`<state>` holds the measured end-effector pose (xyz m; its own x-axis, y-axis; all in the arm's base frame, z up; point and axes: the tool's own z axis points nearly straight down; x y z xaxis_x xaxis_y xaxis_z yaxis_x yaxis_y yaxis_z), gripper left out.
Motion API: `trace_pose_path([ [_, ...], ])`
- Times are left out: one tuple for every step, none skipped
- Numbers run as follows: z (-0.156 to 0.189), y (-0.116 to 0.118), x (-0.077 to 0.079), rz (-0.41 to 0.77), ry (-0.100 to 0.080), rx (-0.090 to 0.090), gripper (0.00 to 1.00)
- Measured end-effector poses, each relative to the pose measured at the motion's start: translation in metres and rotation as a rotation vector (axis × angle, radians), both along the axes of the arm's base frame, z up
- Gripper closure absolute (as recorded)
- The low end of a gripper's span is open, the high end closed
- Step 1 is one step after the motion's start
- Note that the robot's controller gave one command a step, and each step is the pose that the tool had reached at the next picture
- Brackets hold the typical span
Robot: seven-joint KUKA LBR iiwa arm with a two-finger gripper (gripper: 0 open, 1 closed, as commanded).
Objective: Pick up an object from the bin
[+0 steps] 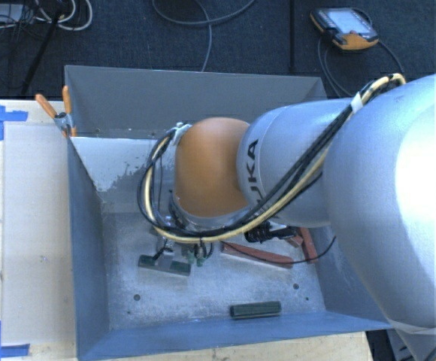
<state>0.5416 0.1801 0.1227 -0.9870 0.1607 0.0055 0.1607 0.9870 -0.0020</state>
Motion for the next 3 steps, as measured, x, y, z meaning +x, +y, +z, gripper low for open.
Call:
trace_pose_path([
  [0.061,0.050,0.031,0.001,-0.009,0.003,1.00],
  [-0.055,0.021,-0.032,0.537,-0.001,0.003,0.00],
  [-0.052,0.022,-0.030,0.534,-0.004,0.003,0.00],
])
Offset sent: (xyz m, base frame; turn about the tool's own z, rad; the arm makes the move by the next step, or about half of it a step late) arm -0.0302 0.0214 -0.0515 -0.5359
